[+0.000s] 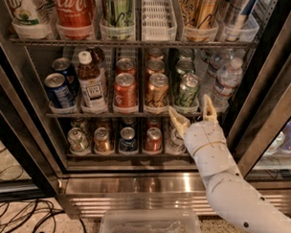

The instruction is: Pick green can from middle shelf of fridge

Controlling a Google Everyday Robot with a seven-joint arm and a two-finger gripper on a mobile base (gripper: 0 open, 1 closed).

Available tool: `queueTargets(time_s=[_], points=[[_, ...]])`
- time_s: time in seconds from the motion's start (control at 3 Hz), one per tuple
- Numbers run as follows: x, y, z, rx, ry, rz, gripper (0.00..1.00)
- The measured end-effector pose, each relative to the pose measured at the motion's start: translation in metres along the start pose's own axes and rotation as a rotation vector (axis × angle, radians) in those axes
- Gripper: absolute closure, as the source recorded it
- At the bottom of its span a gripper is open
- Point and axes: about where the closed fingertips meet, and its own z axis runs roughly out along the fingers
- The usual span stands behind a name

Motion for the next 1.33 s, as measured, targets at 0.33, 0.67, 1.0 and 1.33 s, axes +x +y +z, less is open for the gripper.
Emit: queueTargets(time_s=[0.33, 0.67, 1.0, 1.33], points=[[0.005, -0.004, 0.01, 0.021, 0.01, 0.001, 0.33], [0.007, -0.006, 0.017, 0.03, 0.016, 0.007, 0.35], [0.009, -0.008, 0.023, 0.036, 0.026, 0.019, 0.35], [0.014, -0.013, 0.029, 0.052, 0.04, 0.027, 0.35]])
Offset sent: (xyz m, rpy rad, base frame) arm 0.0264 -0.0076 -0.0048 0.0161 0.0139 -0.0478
